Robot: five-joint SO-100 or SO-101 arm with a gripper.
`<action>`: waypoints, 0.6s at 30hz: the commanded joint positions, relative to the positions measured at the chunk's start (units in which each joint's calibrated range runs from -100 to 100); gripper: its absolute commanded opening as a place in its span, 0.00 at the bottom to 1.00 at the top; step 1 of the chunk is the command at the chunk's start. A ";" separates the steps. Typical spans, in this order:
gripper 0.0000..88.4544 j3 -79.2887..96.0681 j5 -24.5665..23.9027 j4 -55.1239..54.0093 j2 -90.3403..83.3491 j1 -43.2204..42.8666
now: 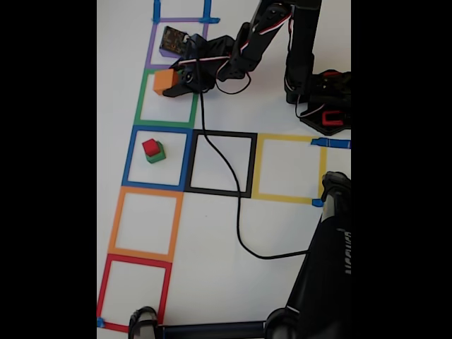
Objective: Tower of hanoi
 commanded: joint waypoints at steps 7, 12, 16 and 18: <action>0.04 3.81 0.36 -5.51 -0.27 -0.45; 0.04 4.63 0.36 -6.97 0.05 -1.70; 0.06 5.09 0.36 -9.00 1.26 -2.08; 0.07 5.09 0.36 -9.48 1.67 -2.27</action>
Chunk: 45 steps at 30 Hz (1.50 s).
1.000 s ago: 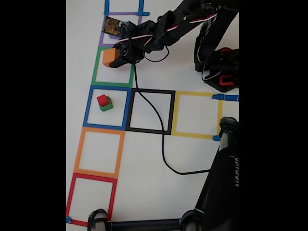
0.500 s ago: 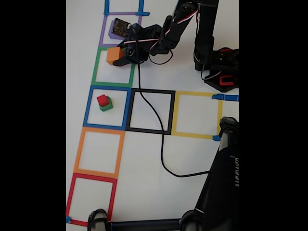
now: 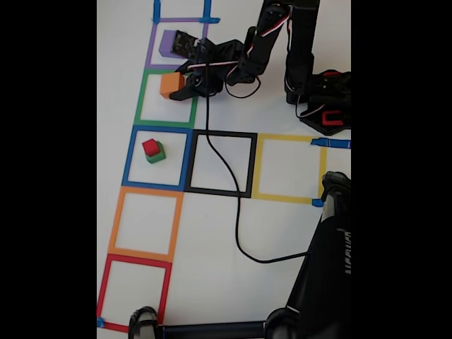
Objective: Tower of hanoi
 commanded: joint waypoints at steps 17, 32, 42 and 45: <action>0.09 -0.05 0.36 -2.88 1.35 -2.67; 0.33 -0.41 0.36 -4.49 1.60 -2.76; 0.27 -1.77 0.36 -2.07 -9.79 -3.63; 0.18 -3.14 0.36 4.49 -15.93 -3.72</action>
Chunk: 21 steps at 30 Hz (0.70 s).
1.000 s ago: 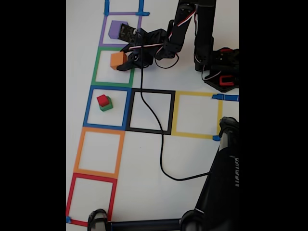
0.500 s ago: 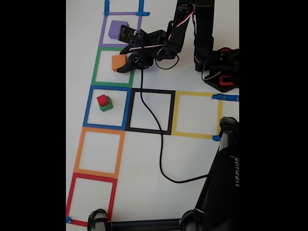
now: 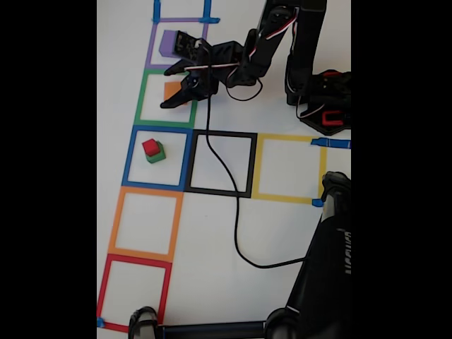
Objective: Tower of hanoi
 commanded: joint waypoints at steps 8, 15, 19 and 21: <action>0.01 -8.60 0.36 35.98 -26.98 -1.44; 0.01 -25.69 0.36 76.87 -40.22 -4.50; 0.01 -40.69 0.36 97.60 -43.29 -6.90; 0.01 -48.87 0.36 106.27 -43.29 -8.34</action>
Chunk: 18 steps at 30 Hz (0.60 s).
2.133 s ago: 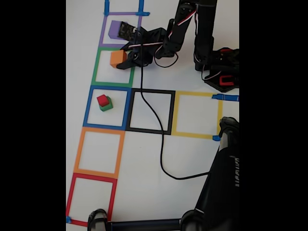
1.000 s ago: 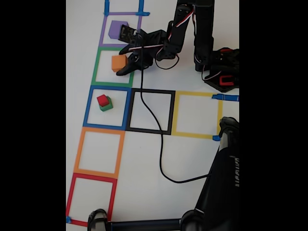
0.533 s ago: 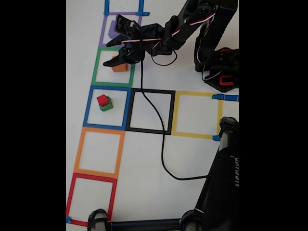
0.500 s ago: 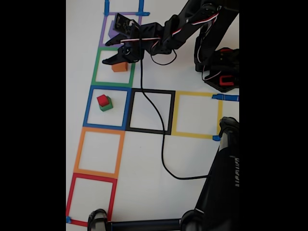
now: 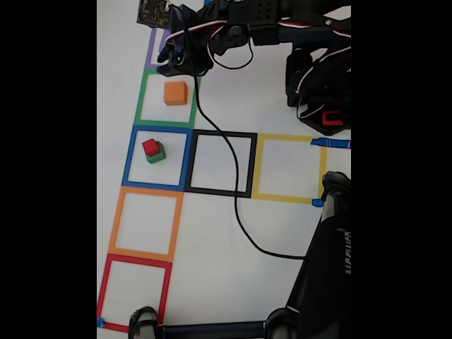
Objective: Tower of hanoi
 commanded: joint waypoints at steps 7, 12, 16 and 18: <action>0.01 -39.65 0.00 38.97 -0.66 -9.97; 0.01 -44.75 0.00 44.23 -1.62 -16.49; 0.01 -44.47 0.00 44.96 -2.11 -19.46; 0.01 -43.93 0.00 44.31 -1.30 -19.84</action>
